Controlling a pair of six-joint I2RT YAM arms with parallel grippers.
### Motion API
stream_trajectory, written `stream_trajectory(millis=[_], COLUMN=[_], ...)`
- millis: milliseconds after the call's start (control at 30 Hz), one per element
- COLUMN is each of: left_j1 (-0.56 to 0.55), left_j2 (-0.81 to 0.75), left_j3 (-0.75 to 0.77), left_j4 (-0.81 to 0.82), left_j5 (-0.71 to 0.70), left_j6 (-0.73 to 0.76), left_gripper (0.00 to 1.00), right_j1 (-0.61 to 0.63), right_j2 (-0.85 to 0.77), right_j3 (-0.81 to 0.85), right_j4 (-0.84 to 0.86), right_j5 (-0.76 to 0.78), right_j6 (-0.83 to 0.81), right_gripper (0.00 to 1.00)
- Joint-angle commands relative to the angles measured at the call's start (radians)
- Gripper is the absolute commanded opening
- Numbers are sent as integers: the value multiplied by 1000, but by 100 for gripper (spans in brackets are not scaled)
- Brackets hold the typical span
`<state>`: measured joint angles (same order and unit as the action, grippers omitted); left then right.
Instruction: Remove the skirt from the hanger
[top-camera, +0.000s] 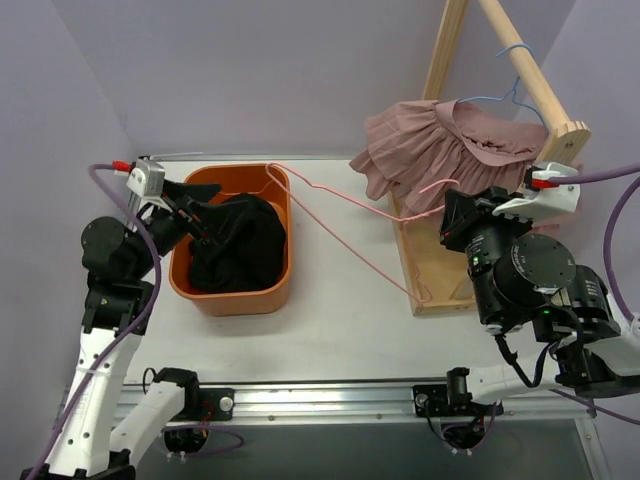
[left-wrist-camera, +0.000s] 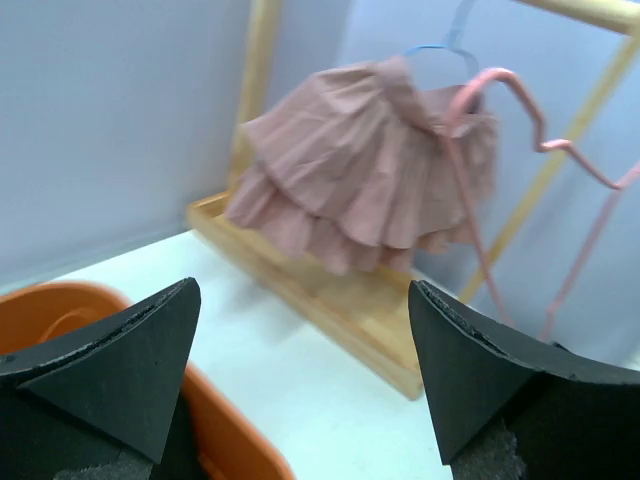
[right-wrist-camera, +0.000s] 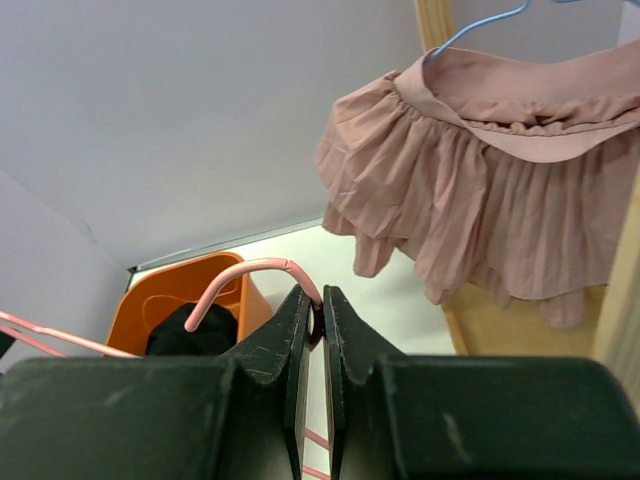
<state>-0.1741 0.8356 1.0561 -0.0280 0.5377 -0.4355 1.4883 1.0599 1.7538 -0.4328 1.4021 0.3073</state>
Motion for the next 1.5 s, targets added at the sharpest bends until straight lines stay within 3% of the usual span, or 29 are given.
stream_trajectory(millis=[0,133,333,433,700,800,833,867,900,933,1000,1133,1233,1267,1367,1467], left_j1=[-42,-79,-128,-154,-242,-237,-240,-248,-257,-296,-355,-480,-573,-655,-825,-912], left_j2=[63,147,341,449,447,389,316,271,228,145,90,13,34,48,109,181], left_j3=[-149,-226,-274,-248,-214,-206,-203,-187,-168,-145,-64,-22,19,36,111,206], left_j4=[463,750,1375,1586,1574,1405,1158,1007,662,490,162,42,-38,-55,-130,-225], left_j5=[176,277,361,409,469,447,429,404,304,227,-16,-171,-266,-295,-406,-452], left_j6=[-192,-333,-673,-859,-833,-728,-654,-462,-354,-140,7,113,170,196,311,389], left_gripper=[94,94,94,94,95,97,99,100,94,90,90,91,90,90,92,95], right_j1=[9,9,9,7,9,9,7,9,9,9,9,7,9,9,9,9], right_j2=[6,-20,-12,-14,-6,-11,-14,-17,-20,-23,-18,38,83,89,112,120], right_j3=[41,38,53,50,50,53,55,52,49,46,36,24,0,-8,-4,-1], right_j4=[-54,-12,-7,-1,-7,-15,-17,-17,-15,-11,31,216,467,561,589,589], right_j5=[-44,-80,-118,-124,-126,-91,-80,-65,-30,-11,55,129,126,124,117,120], right_j6=[141,214,248,254,260,260,263,266,280,279,257,74,-151,-189,-212,-211], right_gripper=[0,0,0,0,0,0,0,0,0,0,0,0,0,0,0,0])
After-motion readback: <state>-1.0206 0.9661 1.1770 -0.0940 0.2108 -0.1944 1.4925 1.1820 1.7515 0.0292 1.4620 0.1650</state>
